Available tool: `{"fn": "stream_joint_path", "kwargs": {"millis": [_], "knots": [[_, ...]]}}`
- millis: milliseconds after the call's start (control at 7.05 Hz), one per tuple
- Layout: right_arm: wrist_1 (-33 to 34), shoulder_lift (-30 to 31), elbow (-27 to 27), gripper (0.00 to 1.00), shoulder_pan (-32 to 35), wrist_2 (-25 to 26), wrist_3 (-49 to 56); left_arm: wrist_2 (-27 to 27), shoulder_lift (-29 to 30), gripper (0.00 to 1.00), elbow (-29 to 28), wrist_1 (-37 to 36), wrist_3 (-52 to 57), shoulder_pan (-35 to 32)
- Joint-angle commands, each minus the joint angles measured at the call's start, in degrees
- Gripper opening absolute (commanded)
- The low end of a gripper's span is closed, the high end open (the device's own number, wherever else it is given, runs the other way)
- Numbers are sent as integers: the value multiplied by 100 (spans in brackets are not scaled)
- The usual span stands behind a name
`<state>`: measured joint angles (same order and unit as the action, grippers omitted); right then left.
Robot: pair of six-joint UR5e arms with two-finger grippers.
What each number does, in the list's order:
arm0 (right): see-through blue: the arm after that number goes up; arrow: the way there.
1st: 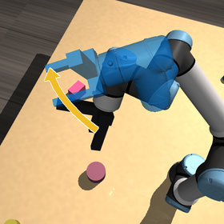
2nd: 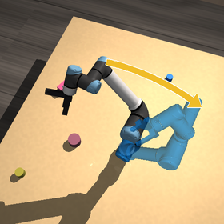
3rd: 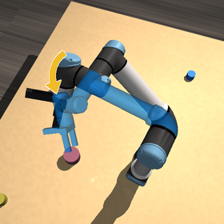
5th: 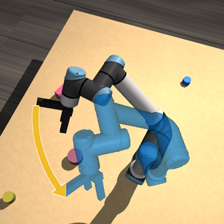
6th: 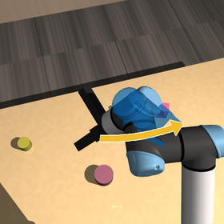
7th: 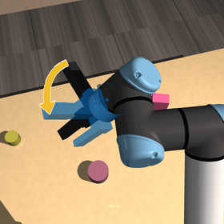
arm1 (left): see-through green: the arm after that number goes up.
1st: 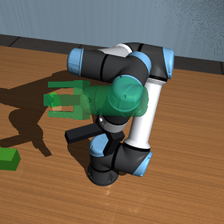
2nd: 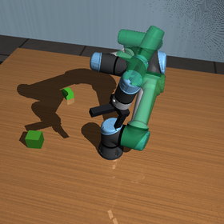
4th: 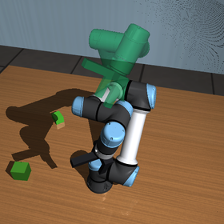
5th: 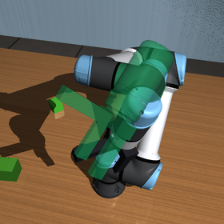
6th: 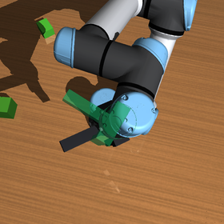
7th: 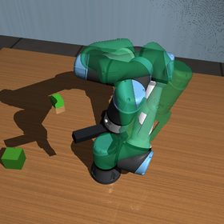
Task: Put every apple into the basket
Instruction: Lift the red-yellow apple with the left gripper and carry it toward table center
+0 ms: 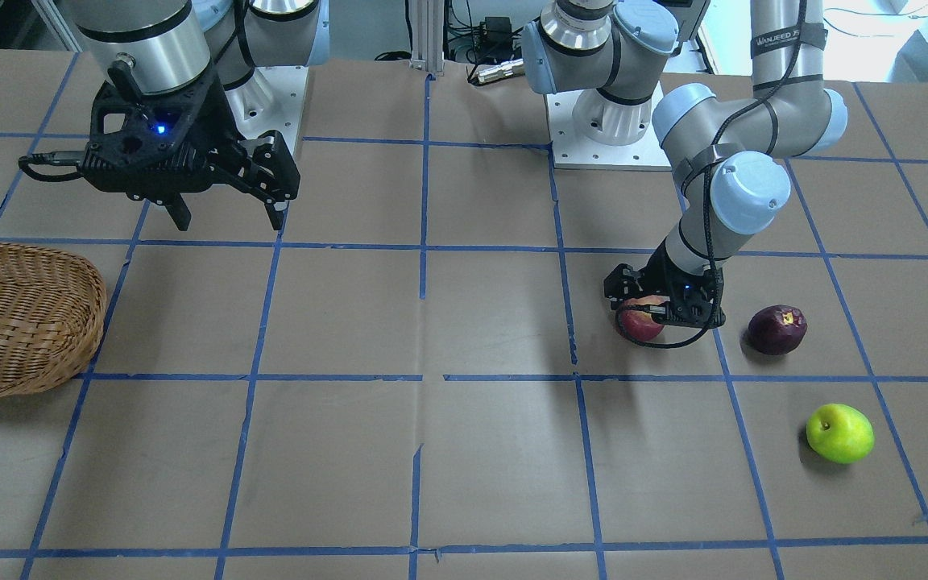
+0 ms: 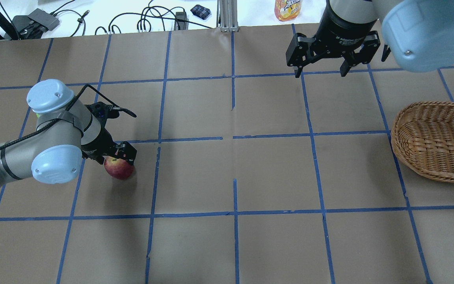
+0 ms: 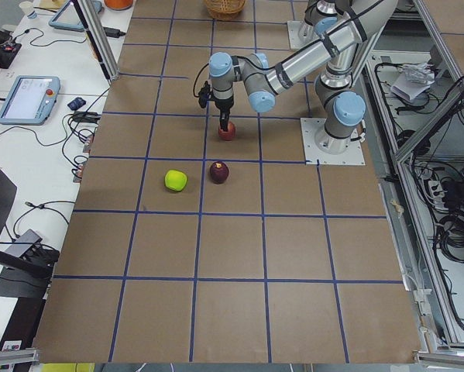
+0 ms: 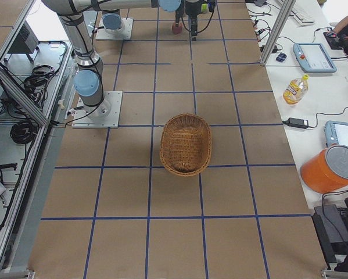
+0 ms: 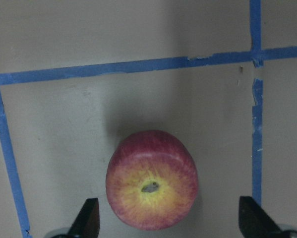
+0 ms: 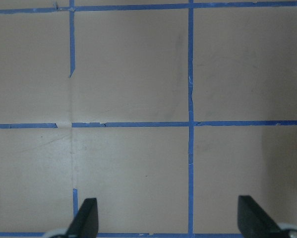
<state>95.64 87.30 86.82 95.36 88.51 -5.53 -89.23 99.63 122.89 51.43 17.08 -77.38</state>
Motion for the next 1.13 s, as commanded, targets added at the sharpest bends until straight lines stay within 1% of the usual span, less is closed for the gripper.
{"fn": "stream_joint_path", "kwargs": {"millis": [0,142,284,426,567,709,851,993], "knots": [[-10,6,2,100,0,0,0,-7,162,100,138,-379,6,4],[7,-2,2,100,0,0,0,-7,223,100,147,-388,-29,4],[-1,-3,2,100,0,0,0,2,285,64,138,-527,14,4],[-19,-3,2,100,0,0,0,-24,312,10,147,-650,-55,4],[-19,-3,2,100,0,9,0,-51,268,0,95,-626,-73,-5],[-28,-3,2,100,0,0,0,-60,129,0,-19,-521,-282,-40],[-19,-3,2,100,0,0,0,27,127,0,-446,20,-1006,-197],[-10,-3,2,100,0,0,0,150,145,0,-1016,582,-1422,-668]]}}
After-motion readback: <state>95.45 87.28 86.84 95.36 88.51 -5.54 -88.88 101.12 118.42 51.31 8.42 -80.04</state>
